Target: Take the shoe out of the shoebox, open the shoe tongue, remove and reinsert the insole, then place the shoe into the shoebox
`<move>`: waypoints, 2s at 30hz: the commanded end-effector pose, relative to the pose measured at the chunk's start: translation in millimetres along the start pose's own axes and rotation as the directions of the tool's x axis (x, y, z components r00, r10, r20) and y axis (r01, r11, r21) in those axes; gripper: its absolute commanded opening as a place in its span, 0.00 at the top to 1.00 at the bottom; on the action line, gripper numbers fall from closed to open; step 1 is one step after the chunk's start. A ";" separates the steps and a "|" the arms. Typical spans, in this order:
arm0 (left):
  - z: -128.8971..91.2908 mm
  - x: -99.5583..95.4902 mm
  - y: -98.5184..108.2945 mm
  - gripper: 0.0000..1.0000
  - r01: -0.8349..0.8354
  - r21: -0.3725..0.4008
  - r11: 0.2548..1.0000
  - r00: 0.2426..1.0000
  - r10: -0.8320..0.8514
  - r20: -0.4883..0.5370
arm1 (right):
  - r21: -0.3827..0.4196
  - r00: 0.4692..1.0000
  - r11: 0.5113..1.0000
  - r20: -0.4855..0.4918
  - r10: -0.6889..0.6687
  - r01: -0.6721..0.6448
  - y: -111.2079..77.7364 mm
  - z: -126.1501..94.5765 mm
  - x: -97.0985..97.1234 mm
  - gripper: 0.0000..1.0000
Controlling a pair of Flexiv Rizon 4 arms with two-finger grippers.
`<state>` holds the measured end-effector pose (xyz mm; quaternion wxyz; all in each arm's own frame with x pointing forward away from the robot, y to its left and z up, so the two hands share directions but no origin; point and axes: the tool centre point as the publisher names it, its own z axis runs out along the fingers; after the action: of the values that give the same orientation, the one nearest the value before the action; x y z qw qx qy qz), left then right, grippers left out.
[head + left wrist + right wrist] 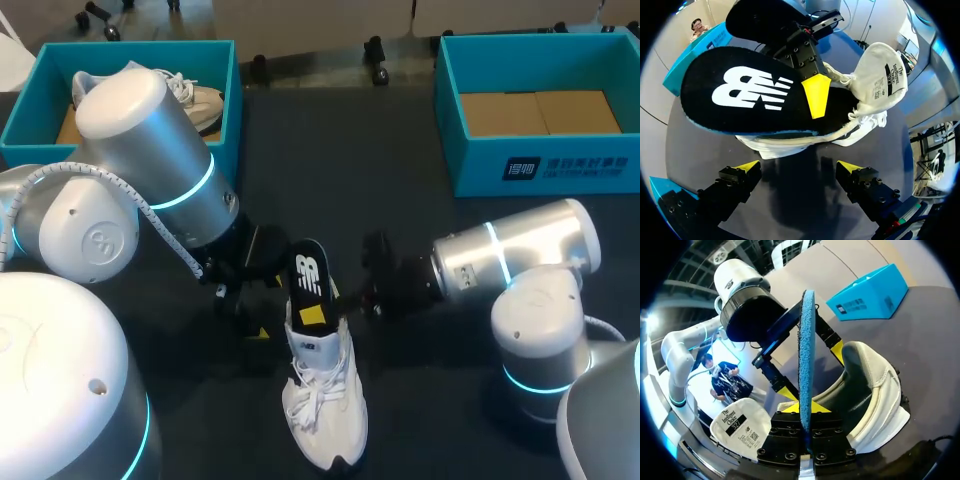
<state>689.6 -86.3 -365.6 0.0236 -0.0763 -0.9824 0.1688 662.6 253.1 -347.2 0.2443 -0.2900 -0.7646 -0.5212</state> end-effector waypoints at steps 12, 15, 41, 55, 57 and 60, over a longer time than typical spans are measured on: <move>0.9 0.1 0.2 0.00 -0.001 0.002 1.000 1.000 0.001 0.000 | -0.076 0.996 0.994 0.024 -0.081 0.083 15.3 -4.0 -2.8 0.74; 0.9 0.1 0.2 0.00 -0.001 0.002 1.000 1.000 0.001 0.000 | -0.083 0.996 0.993 0.023 -0.088 0.090 21.3 -4.4 -3.8 0.76; 0.9 0.1 0.2 0.00 -0.001 0.002 1.000 1.000 0.001 0.000 | -0.147 0.999 0.988 -0.011 -0.051 0.049 28.2 -7.2 -20.5 1.00; 0.9 0.1 0.2 0.00 -0.001 0.002 1.000 1.000 0.001 0.000 | -0.088 0.999 0.996 -0.034 0.028 -0.031 10.6 -0.8 -16.7 1.00; 0.9 0.1 0.2 0.00 -0.001 0.002 1.000 1.000 0.001 0.000 | -0.084 0.999 0.996 -0.026 0.037 -0.039 8.9 0.1 -13.4 1.00; 0.9 0.1 0.2 0.00 -0.001 0.002 1.000 1.000 0.001 0.000 | -0.079 0.999 0.996 -0.017 0.048 -0.049 6.5 1.6 -9.4 1.00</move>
<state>689.6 -86.3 -365.6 0.0236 -0.0763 -0.9824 0.1689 680.7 251.9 -350.5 0.2562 -0.3076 -0.7315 -0.5519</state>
